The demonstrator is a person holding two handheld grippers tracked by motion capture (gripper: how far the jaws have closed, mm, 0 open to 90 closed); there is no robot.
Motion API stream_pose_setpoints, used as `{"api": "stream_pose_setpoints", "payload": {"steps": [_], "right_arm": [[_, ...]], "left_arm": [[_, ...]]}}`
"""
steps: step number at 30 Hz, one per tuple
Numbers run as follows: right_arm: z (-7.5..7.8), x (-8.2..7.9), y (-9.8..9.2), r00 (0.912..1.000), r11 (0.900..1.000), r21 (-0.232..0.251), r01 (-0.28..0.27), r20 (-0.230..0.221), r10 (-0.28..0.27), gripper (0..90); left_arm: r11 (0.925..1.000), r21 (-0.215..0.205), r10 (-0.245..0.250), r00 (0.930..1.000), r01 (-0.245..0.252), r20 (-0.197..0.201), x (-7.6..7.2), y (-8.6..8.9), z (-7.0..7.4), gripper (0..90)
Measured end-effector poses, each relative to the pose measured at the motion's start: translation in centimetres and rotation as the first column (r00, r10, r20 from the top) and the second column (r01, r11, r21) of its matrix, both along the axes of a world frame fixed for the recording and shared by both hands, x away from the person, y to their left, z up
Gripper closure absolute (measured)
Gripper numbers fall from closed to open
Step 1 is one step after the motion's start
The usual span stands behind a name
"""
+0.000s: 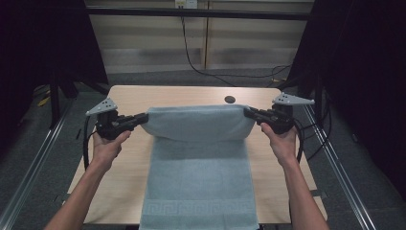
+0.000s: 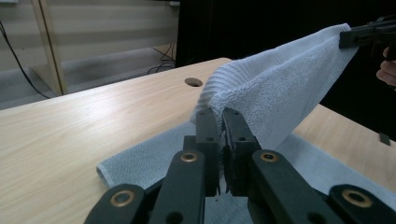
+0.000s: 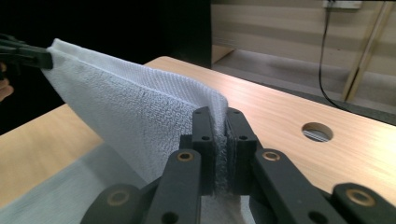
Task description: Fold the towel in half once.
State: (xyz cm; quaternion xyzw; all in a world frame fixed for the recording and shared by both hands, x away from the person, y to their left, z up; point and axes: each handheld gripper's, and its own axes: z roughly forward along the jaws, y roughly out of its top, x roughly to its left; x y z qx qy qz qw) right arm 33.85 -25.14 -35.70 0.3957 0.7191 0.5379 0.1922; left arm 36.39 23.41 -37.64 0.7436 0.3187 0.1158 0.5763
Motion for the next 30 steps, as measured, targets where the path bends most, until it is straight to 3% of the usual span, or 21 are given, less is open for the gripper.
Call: {"api": "stream_pose_setpoints", "payload": {"steps": [7,12,18,22,24,26,28,30], "right_arm": [[1.7,-3.9,0.1,0.9975,0.999,-0.002,-0.041,0.058,0.041,84.7],[0.8,-6.6,0.2,0.9963,0.997,-0.025,-0.068,0.051,0.069,84.6],[-2.1,-9.7,0.1,0.9967,0.996,-0.036,-0.082,-0.009,0.081,84.4],[-5.5,-11.8,0.3,0.9918,0.994,-0.033,-0.100,-0.083,0.097,84.0],[-7.5,-12.5,0.4,0.9838,0.993,-0.021,-0.117,-0.139,0.113,83.9],[-9.2,-13.1,0.8,0.9729,0.989,-0.066,-0.132,-0.200,0.116,83.4],[-10.1,-13.7,1.0,0.9649,0.987,-0.064,-0.147,-0.229,0.129,83.0],[-10.5,-14.6,1.0,0.9632,0.985,-0.084,-0.153,-0.236,0.129,82.2]], "left_arm": [[0.9982,0.043,-0.044,0.9974,0.041,0.058,-3.7,0.5,1.5,86.4],[0.9970,0.036,-0.070,0.9968,0.069,0.039,-6.8,1.2,0.2,86.2],[0.9912,0.046,-0.121,0.9913,0.124,-0.051,-10.3,1.1,-3.9,86.2],[0.9859,0.080,-0.138,0.9837,0.147,-0.116,-11.6,1.3,-6.9,85.5],[0.9859,0.089,-0.127,0.9798,0.142,-0.154,-11.9,1.5,-8.3,85.5],[0.9832,0.088,-0.141,0.9720,0.159,-0.188,-12.1,1.7,-9.3,85.3],[0.9780,0.109,-0.153,0.9671,0.178,-0.203,-12.7,1.7,-9.7,85.3],[0.9753,0.110,-0.166,0.9645,0.191,-0.206,-13.3,1.8,-9.9,84.8]]}}
